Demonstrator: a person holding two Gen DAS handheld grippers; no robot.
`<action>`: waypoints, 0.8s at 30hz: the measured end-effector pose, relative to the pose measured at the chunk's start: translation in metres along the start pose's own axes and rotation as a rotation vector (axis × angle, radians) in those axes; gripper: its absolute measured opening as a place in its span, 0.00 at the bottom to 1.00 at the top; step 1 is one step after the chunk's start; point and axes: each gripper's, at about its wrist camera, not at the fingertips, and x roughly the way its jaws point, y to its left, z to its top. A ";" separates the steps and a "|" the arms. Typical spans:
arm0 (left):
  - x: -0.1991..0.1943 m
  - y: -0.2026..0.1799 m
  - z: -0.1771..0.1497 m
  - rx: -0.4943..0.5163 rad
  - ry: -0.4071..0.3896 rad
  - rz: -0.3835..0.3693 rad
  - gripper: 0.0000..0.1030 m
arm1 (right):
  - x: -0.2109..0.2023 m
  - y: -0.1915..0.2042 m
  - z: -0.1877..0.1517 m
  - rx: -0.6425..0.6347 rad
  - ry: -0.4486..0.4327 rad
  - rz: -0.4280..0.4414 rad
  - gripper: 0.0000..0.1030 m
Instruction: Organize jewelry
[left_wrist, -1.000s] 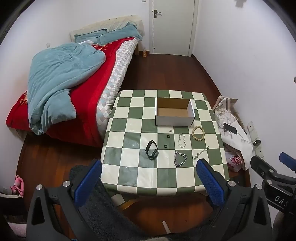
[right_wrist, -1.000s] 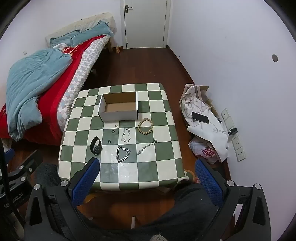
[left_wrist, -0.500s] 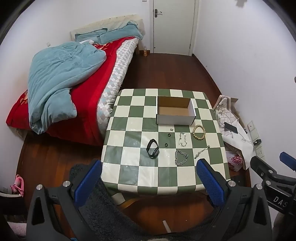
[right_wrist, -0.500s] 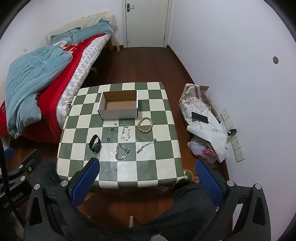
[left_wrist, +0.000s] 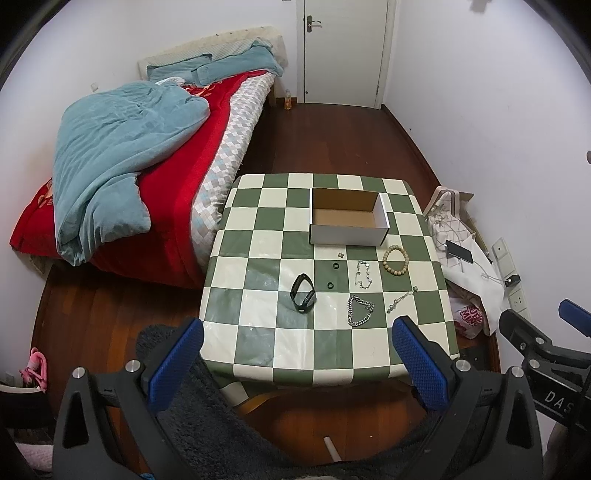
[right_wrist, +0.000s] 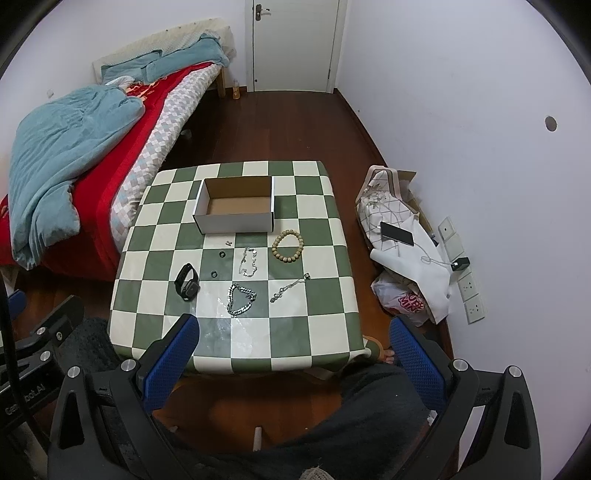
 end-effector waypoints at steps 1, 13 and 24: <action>0.000 0.000 0.000 0.000 -0.003 0.002 1.00 | 0.000 0.000 0.000 0.000 -0.001 -0.001 1.00; 0.001 -0.002 0.000 0.000 -0.005 0.003 1.00 | -0.001 -0.004 0.005 -0.003 -0.001 -0.006 1.00; 0.001 -0.003 0.001 0.003 -0.001 0.001 1.00 | -0.001 -0.004 0.006 0.000 -0.001 -0.005 1.00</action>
